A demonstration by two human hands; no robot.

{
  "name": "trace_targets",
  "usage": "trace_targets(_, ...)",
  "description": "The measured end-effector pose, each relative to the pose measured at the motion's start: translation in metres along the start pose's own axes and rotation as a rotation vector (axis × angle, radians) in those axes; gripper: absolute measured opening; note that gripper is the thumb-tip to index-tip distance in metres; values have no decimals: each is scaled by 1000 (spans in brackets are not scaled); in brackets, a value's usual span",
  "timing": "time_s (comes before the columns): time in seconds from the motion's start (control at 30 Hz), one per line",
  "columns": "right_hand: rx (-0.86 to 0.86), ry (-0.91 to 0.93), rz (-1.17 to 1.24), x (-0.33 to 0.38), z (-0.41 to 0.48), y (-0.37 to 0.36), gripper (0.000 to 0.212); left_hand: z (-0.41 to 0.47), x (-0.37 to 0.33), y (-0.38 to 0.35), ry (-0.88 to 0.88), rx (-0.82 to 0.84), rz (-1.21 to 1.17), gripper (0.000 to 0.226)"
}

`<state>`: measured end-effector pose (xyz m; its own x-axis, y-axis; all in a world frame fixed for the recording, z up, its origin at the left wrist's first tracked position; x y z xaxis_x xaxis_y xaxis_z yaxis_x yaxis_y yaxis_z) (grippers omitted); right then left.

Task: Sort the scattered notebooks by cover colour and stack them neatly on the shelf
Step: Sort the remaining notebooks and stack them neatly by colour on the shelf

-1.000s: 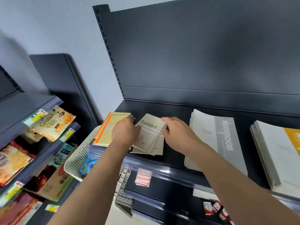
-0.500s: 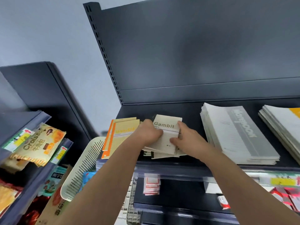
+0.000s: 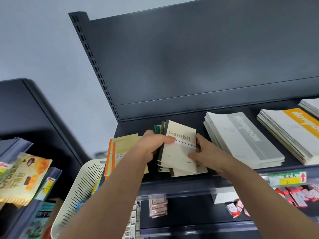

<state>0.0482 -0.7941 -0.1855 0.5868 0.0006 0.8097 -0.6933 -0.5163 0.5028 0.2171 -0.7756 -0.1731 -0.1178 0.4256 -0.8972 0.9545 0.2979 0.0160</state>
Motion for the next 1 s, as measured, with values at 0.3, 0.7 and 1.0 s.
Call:
trace_targets(0.3, -114, 85, 399, 10, 4, 3, 56, -15, -19, -15, -269, 238, -128, 50)
trace_targets(0.7, -227, 394, 328, 40, -24, 9, 103, -30, -5, -23, -509, 356, -96, 85)
trace_targets(1.0, -128, 354, 255, 42, -24, 2, 104, -24, -2, -20, -511, 304, -24, 88)
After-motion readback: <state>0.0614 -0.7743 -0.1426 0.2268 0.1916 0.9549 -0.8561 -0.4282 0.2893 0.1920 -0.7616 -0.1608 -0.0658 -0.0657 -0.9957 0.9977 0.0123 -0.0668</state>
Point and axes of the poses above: each hand's wrist, its own z-axis towards the middle knuckle, its own y-axis out of the back of the hand, x = y × z, the point moved 10 cm from there along z, towards the middle knuckle, and after that the axes turned 10 degrees about -z, right-handed, at the moved point
